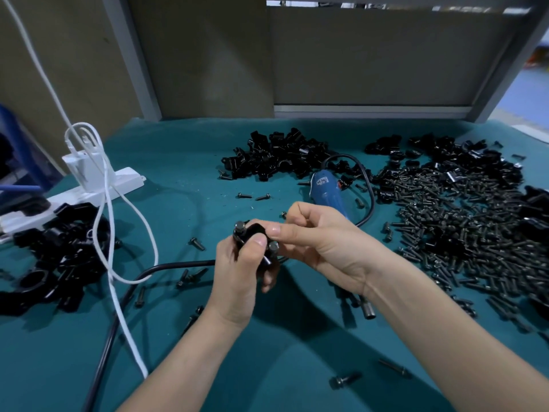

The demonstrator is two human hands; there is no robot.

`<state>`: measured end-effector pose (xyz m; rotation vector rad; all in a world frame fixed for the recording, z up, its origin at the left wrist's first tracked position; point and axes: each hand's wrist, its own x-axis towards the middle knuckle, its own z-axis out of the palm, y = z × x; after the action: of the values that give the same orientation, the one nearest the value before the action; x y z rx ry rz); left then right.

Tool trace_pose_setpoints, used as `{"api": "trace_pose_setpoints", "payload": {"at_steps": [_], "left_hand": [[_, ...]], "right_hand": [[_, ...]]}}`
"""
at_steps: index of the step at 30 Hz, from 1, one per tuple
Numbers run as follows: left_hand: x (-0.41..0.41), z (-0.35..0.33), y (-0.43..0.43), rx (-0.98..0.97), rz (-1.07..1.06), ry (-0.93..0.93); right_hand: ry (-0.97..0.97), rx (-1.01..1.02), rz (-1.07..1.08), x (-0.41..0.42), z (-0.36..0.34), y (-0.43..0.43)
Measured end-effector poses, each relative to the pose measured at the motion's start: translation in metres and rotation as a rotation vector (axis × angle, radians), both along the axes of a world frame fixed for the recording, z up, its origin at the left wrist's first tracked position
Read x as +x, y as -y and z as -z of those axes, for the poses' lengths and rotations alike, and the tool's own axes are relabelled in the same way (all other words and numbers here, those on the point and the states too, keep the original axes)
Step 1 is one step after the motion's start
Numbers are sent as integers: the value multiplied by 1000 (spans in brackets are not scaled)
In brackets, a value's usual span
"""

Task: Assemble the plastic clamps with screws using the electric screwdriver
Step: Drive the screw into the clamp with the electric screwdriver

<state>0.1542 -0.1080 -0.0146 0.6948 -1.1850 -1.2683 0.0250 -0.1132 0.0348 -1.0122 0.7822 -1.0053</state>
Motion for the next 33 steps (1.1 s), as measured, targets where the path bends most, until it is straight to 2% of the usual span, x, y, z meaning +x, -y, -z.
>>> {"api": "trace_pose_setpoints", "payload": {"at_steps": [2,4,6,8,10,11,14,16,17,18,21,23,26,28,30,33], "left_hand": [[-2,-3,-2,84,35,-74],[-4,-3,-4,170,66,-158],[-4,-3,-5,200,115,-205],[-2,-3,-4,212,150,-214],[0,-2,-1,238,128,-227],[1,-1,1,261,105,-248],[3,0,7,325,64,-288],[4,0,9,336,52,-283],[5,1,10,330,33,-265],[6,2,11,319,2,-231],[8,7,16,276,-141,-89],[9,10,18,265,-212,-15],[10,14,21,272,-241,66],[10,17,22,248,-269,153],[12,20,23,232,-299,201],[14,19,27,271,-334,163]], "right_hand": [[-52,-9,-3,1,-2,-1],[-203,-36,-33,-2,-11,-1],[-461,-127,66,-16,-23,4],[-769,-226,334,-42,-30,19],[-1097,-168,532,-66,-26,39],[-1225,-70,510,-72,-19,47],[-1324,132,299,-69,11,67],[-1310,147,353,-65,23,75],[-1236,166,391,-64,24,76],[-1078,213,420,-65,23,75],[-286,330,414,-70,17,74],[151,274,452,-67,7,74],[600,177,522,-52,-7,73],[730,130,524,-42,-4,73],[719,112,581,-39,5,74],[745,113,667,-44,14,76]]}}
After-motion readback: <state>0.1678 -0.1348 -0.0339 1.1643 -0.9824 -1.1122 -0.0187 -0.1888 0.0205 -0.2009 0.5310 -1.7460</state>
